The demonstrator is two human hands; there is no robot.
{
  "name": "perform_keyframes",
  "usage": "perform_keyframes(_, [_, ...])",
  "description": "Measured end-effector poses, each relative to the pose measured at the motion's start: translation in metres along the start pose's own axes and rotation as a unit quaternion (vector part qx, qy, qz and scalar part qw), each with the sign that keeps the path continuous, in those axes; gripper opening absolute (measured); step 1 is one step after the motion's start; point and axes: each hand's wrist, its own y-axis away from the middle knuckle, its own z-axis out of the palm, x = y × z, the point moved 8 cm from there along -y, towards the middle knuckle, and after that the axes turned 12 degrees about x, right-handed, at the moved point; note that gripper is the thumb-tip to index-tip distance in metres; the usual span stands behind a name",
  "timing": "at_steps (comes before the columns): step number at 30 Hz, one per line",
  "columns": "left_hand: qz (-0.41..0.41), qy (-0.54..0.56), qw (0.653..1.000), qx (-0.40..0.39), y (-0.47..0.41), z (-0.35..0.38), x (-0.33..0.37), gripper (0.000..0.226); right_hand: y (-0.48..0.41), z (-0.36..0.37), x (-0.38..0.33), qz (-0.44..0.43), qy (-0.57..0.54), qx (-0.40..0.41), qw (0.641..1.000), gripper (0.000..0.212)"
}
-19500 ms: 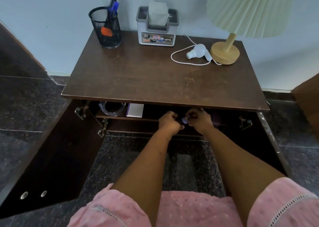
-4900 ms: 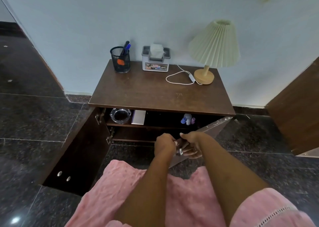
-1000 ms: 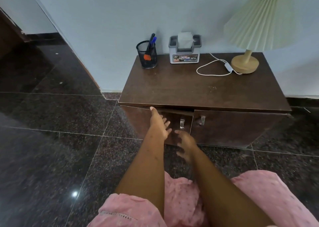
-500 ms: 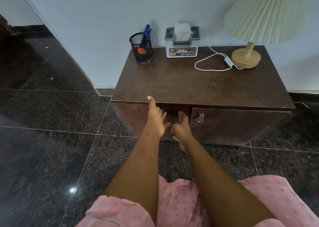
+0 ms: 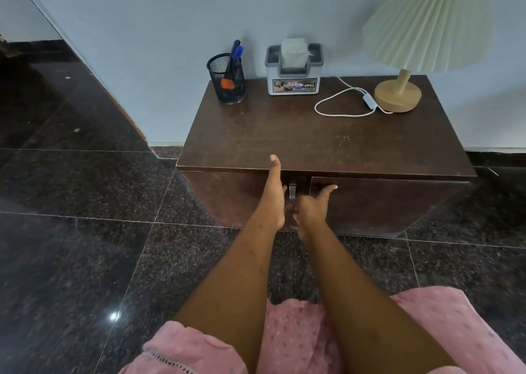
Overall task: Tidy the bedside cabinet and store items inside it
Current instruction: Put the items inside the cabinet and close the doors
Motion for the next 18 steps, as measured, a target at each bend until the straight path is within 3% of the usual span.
perform_keyframes(5, [0.019,-0.014,1.000,-0.009,-0.001,-0.001,0.000,0.086,0.002,-0.007,-0.005,-0.034,0.043,-0.051,0.997,0.092])
perform_keyframes(10, [0.039,-0.025,0.999,-0.004,0.010,-0.007,0.002,0.080,0.012,-0.014,-0.017,0.005,0.048,-0.079,0.996,0.094])
perform_keyframes(14, [0.114,-0.006,0.993,0.033,0.034,-0.011,0.018,0.059,0.027,-0.011,-0.033,-0.002,0.083,-0.102,0.991,0.086])
perform_keyframes(16, [0.160,-0.004,0.986,0.048,0.046,-0.012,0.026,0.051,0.037,-0.017,-0.052,-0.077,0.093,-0.060,0.991,0.078])
perform_keyframes(18, [0.195,-0.024,0.979,0.043,0.056,-0.008,0.029,0.048,0.050,-0.033,-0.080,-0.201,0.111,0.034,0.973,0.067])
